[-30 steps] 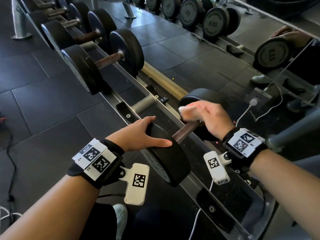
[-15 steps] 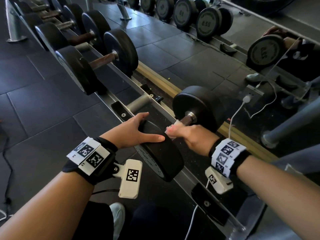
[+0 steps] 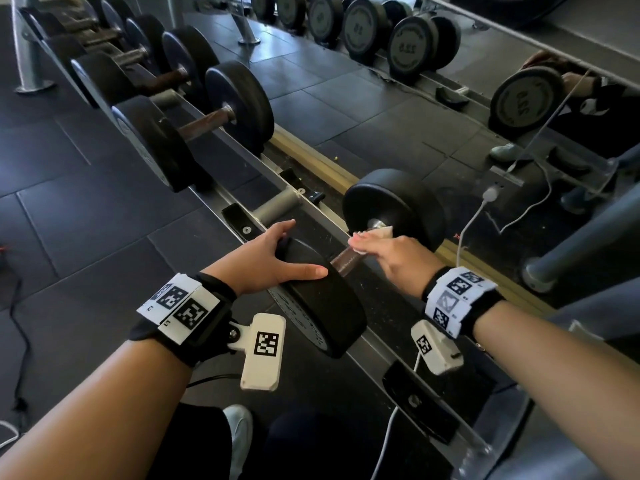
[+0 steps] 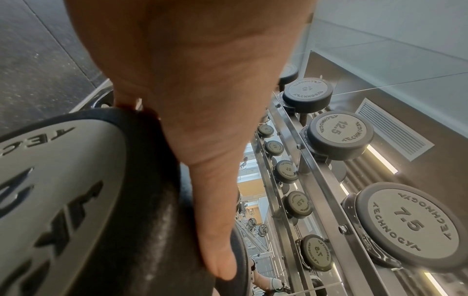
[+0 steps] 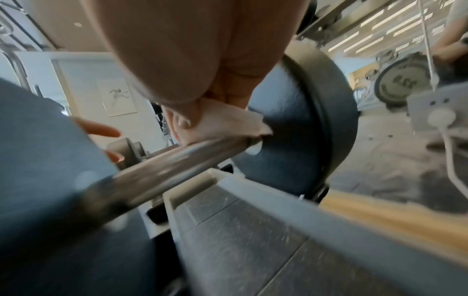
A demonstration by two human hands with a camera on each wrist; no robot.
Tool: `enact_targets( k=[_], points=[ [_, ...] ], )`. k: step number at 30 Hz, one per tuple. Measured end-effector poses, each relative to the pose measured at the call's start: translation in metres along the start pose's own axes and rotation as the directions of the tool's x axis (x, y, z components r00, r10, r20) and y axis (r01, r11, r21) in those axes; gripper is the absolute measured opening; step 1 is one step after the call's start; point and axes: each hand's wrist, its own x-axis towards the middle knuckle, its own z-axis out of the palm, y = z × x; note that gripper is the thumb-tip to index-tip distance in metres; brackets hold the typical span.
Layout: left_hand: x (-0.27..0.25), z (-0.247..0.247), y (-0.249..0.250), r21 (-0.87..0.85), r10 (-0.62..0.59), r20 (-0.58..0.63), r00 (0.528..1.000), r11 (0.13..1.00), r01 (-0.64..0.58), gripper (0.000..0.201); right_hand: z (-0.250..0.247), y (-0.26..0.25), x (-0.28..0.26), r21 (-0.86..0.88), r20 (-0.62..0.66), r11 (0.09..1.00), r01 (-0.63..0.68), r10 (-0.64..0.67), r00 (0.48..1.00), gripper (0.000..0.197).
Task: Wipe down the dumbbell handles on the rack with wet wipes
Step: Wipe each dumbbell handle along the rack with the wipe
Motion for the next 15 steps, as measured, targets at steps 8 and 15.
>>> enact_targets(
  k=[8, 15],
  points=[
    [0.001, 0.001, -0.004, -0.017, 0.008, -0.014, 1.000, 1.000, -0.008, 0.126, 0.025, -0.022, -0.017, 0.065, 0.000, 0.978, 0.197, -0.198, 0.980, 0.048],
    [0.001, 0.002, -0.003, -0.041, 0.001, -0.015, 1.000, 0.999, -0.002, 0.129, 0.014, -0.012, -0.002, 0.040, -0.135, 0.998, -0.040, 0.045, 0.990, 0.044]
  ],
)
